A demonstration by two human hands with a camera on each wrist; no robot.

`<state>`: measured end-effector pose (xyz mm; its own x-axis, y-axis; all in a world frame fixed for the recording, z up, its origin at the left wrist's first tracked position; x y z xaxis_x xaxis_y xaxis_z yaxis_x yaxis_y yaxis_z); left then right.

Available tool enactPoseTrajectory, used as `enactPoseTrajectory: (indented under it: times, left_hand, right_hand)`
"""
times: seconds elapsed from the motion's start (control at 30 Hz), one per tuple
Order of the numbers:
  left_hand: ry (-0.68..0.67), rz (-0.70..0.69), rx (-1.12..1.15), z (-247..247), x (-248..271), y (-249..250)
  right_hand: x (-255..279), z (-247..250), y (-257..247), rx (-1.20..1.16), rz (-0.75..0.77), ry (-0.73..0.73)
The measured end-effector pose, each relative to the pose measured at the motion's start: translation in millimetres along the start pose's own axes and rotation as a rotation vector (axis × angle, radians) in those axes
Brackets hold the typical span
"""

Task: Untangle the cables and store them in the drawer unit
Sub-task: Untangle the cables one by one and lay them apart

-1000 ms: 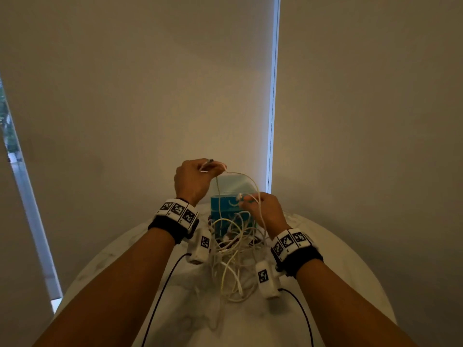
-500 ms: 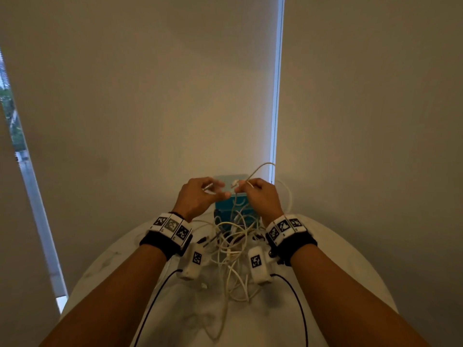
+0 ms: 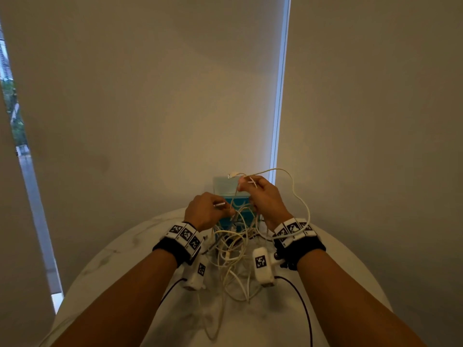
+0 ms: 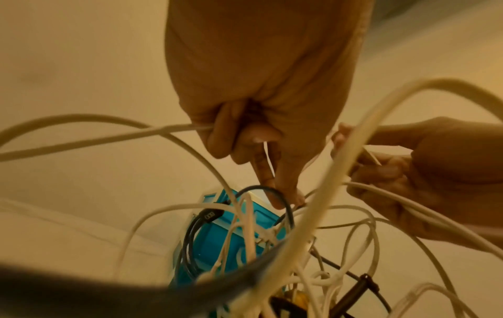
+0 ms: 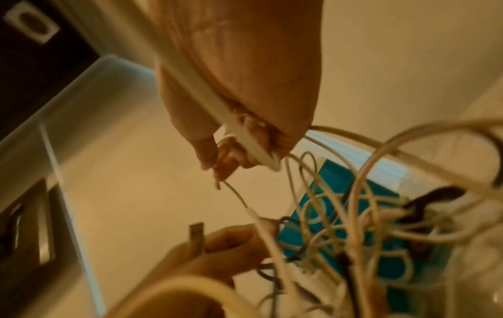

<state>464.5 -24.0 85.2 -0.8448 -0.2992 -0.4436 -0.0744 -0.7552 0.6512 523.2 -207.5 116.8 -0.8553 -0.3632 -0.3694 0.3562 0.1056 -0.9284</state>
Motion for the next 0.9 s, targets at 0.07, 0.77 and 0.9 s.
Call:
enactPoseTrajectory:
  times: [0.07,0.77,0.9]
  left_hand:
    - [0.043,0.004,0.029,5.5,-1.2,-2.6]
    - [0.302,-0.255,0.249,33.3,6.5,42.9]
    - [0.210,-0.230,0.315,34.9,11.4,41.9]
  right_hand:
    - [3.1,0.4,10.4,0.234,0.004,-0.009]
    - [7.6,-14.0,19.9,0.474,0.114,-0.040]
    - [4.3,-13.3,32.1,0.525,0.102,0.024]
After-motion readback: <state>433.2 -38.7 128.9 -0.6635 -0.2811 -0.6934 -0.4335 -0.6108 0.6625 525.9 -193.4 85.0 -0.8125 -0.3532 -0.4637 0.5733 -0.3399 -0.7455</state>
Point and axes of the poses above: each hand's wrist, its own x-axis away from the middle knuckle, its own z-axis out of the back of the hand, y = z × x, the point moved 5 cm from there along -x, towards the middle knuckle, and after that the axes turned 5 degrees about x, right-handed, at the moved point
